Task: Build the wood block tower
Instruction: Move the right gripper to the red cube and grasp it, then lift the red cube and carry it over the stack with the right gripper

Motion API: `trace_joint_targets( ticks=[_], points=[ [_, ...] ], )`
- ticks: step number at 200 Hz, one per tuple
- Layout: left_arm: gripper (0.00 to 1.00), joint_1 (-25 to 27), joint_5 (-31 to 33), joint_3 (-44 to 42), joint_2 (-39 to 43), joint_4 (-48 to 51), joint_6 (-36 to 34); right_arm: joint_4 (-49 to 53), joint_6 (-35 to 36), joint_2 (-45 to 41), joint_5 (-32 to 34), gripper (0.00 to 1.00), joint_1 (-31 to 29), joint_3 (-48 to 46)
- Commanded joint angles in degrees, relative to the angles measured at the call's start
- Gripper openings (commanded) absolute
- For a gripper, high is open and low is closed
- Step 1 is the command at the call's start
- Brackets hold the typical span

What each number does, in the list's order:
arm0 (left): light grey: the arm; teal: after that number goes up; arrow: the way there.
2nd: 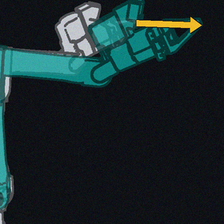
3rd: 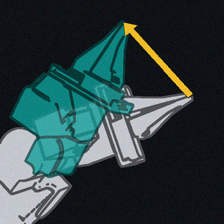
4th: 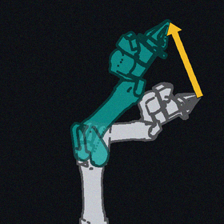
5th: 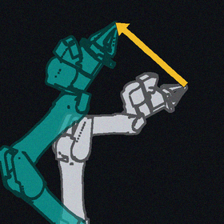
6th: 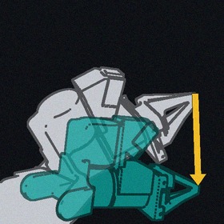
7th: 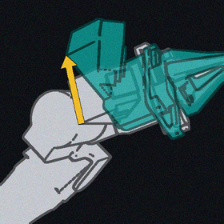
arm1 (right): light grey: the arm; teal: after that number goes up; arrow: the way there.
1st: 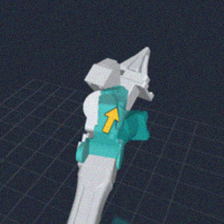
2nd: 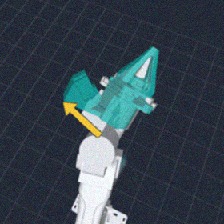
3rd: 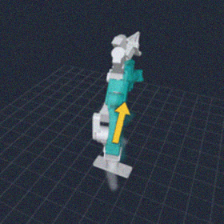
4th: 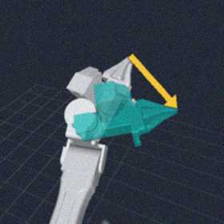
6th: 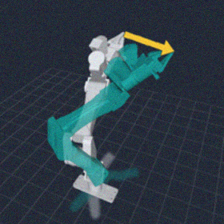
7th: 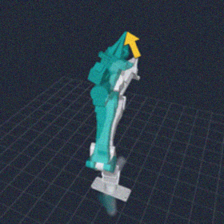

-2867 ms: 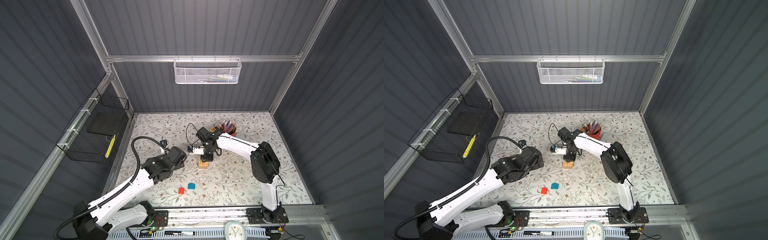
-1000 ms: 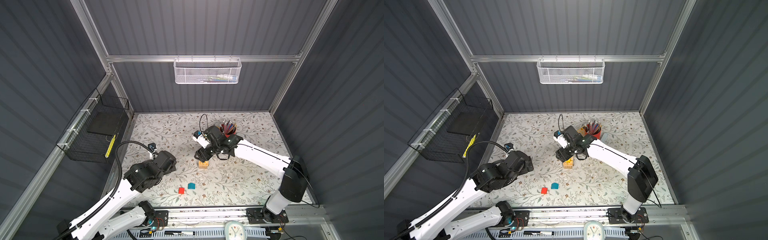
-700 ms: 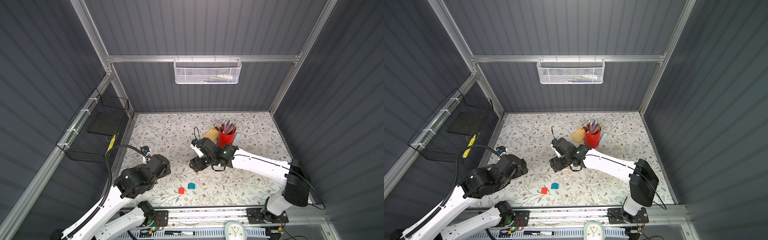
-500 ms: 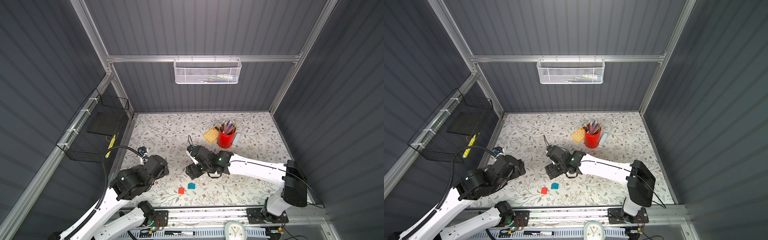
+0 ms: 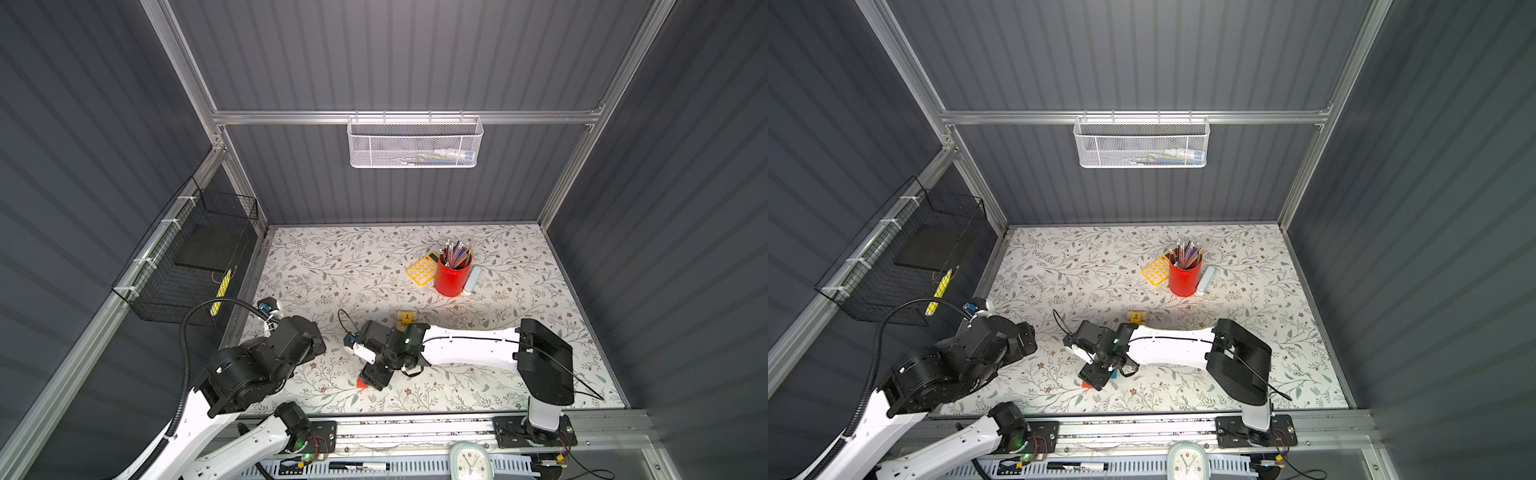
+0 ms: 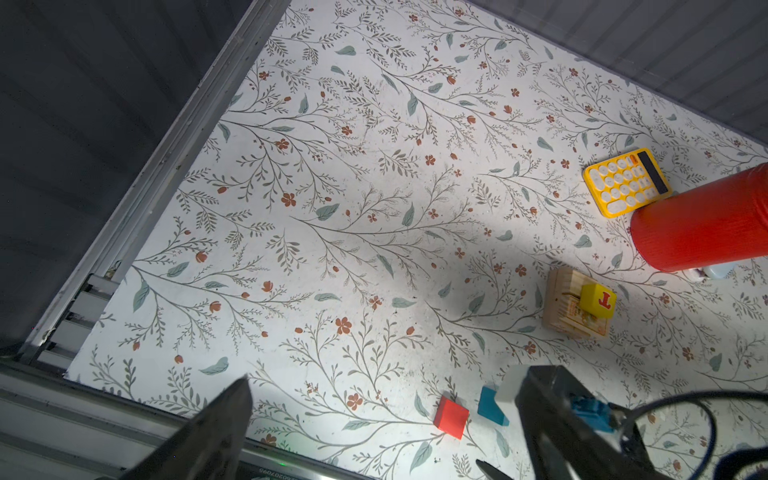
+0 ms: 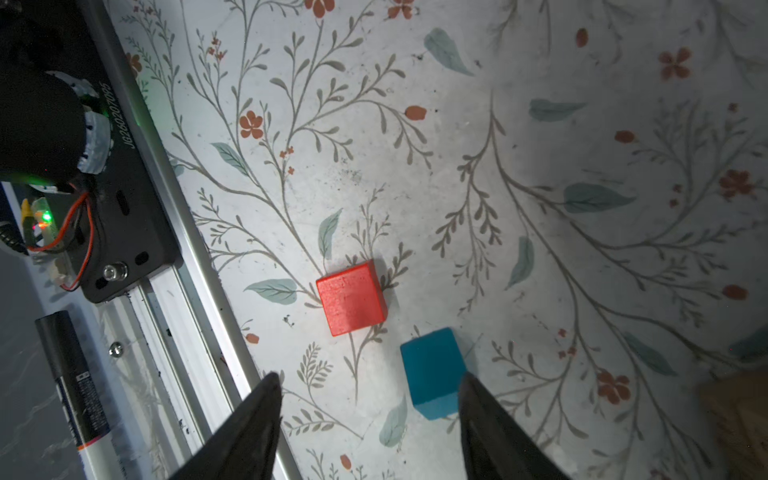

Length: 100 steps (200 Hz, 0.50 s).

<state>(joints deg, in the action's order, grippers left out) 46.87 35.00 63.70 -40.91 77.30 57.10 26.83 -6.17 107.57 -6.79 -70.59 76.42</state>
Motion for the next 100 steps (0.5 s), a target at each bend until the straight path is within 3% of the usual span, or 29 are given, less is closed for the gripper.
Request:
trace_joint_targets(
  ticks=[1,100],
  points=[
    [1.0,-0.29,0.94,1.43,0.17,2.91,1.01,-0.8,6.01,2.38,-2.13,0.66,-1.26,1.89],
    [1.0,-0.3,1.47,2.72,-0.79,4.86,1.57,1.34,10.03,9.57,-2.27,0.5,-1.58,6.44]
  ],
)
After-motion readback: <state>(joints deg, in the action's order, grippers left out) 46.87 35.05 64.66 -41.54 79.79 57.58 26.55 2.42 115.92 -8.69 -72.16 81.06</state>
